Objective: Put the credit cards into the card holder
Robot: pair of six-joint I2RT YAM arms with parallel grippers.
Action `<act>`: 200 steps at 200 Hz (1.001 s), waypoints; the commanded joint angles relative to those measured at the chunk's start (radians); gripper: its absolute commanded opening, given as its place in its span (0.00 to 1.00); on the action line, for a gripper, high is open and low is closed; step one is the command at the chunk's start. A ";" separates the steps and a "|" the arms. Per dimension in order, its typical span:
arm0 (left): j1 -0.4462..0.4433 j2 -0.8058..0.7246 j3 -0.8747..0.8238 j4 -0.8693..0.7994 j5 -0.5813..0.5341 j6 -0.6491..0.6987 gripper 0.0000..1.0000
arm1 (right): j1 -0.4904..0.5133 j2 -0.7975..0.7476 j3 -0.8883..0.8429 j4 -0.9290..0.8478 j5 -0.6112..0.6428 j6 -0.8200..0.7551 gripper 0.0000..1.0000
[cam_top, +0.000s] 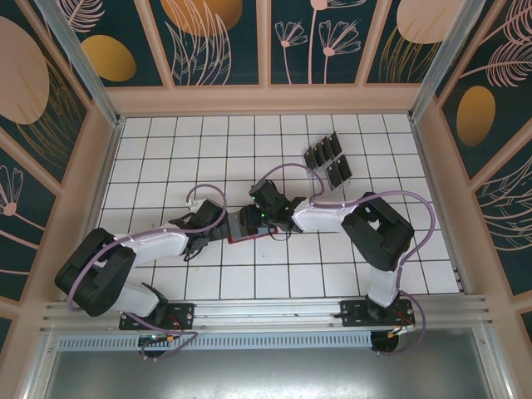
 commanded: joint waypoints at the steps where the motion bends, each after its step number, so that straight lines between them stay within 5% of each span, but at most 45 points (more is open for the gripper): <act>1: 0.003 0.028 -0.026 0.014 0.019 -0.011 0.98 | 0.008 0.027 0.018 -0.001 0.005 0.003 0.47; 200: 0.003 0.025 -0.030 0.024 0.024 -0.018 0.99 | 0.080 0.086 0.093 -0.013 -0.032 0.003 0.46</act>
